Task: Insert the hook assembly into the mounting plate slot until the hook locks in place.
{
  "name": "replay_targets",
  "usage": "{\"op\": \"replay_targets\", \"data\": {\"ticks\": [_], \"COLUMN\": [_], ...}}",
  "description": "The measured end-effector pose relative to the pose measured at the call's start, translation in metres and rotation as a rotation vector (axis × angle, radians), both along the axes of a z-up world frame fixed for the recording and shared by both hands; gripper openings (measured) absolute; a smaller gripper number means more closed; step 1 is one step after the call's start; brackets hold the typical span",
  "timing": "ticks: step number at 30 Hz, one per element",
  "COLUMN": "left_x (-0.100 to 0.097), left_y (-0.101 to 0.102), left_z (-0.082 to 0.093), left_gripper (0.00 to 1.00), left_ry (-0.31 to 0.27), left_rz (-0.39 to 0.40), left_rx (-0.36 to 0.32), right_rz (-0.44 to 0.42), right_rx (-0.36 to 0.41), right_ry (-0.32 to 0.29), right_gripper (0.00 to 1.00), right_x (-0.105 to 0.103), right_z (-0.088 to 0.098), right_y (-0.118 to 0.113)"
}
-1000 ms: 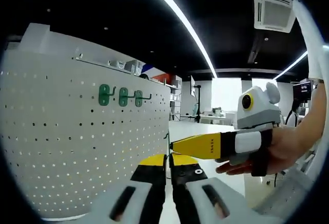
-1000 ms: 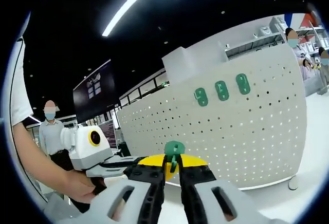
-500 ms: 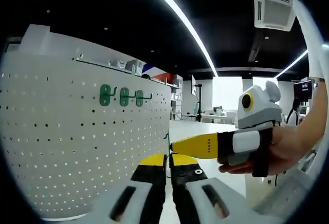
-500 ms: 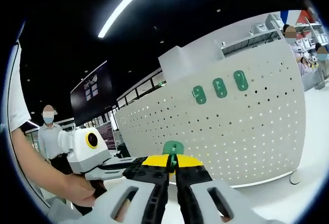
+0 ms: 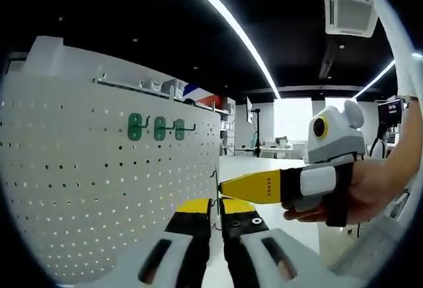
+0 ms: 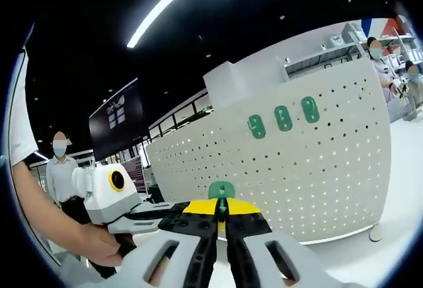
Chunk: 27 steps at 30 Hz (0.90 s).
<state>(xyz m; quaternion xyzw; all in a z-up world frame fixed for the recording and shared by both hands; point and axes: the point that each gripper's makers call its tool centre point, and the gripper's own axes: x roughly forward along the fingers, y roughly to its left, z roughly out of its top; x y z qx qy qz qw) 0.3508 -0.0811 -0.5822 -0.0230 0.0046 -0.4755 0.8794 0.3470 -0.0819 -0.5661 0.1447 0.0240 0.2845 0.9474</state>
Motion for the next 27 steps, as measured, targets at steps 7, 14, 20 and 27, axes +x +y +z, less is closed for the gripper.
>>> {"op": "replay_targets", "data": {"ticks": [7, 14, 20, 27], "left_x": [0.005, 0.009, 0.008, 0.009], "left_y": [0.002, 0.008, 0.009, 0.012], "left_z": [-0.015, -0.020, -0.019, -0.019], "left_gripper": [0.54, 0.82, 0.80, 0.79], "left_ry": [0.040, 0.058, 0.060, 0.057], "left_rz": [0.020, 0.055, 0.059, 0.065], "left_rx": [0.042, 0.053, 0.047, 0.049], "right_rz": [0.001, 0.005, -0.007, -0.041], "right_rx": [0.001, 0.001, -0.019, -0.155], "right_ry": [-0.002, 0.001, -0.005, -0.060], "right_gripper": [0.01, 0.01, 0.01, 0.01], "right_x": [0.002, 0.000, 0.001, 0.007], "right_z": [0.002, 0.003, 0.003, 0.010], "right_y": [-0.002, 0.000, -0.002, -0.009]}}
